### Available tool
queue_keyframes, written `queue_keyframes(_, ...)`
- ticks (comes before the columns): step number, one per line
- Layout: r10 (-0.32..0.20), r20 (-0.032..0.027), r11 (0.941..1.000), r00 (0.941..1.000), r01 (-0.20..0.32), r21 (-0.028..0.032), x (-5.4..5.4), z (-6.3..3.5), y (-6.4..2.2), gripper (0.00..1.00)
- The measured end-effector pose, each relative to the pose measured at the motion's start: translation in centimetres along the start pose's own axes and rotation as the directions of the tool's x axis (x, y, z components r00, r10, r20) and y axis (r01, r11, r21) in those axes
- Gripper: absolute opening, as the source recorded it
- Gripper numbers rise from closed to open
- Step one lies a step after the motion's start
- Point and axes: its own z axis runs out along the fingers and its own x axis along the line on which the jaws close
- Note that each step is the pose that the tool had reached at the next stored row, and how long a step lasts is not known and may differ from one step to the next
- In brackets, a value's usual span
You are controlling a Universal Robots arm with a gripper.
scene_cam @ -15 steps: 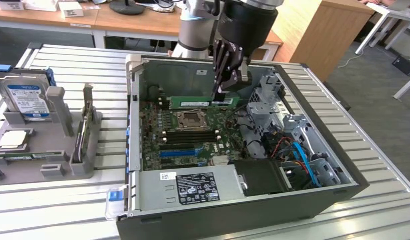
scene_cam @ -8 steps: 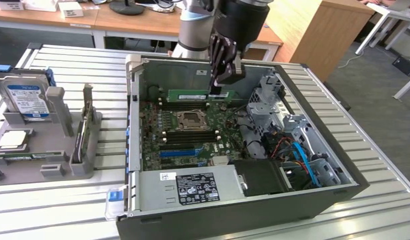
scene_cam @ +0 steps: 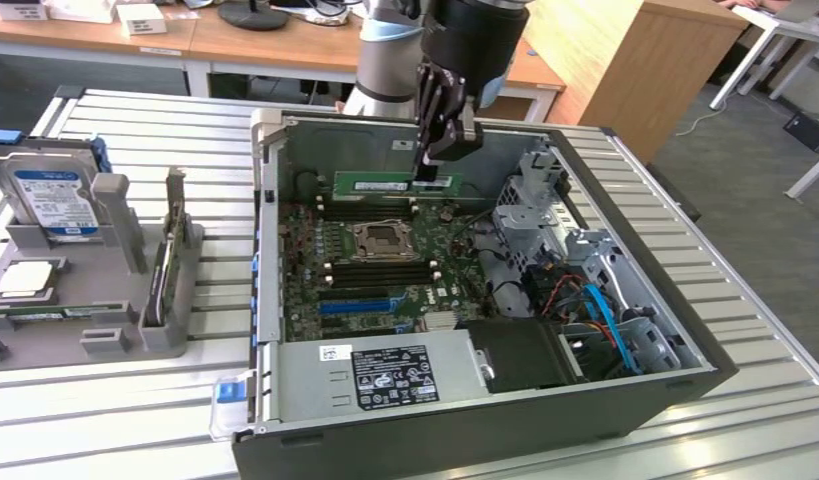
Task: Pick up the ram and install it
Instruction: 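Pick up the ram and move it above insertion slot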
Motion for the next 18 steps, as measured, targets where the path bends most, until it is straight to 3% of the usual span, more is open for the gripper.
queue_keyframes(18, 0.0, 0.0021, 1.0, 1.0, 0.0, 0.0, 0.0, 2.94, -0.16, 0.12)
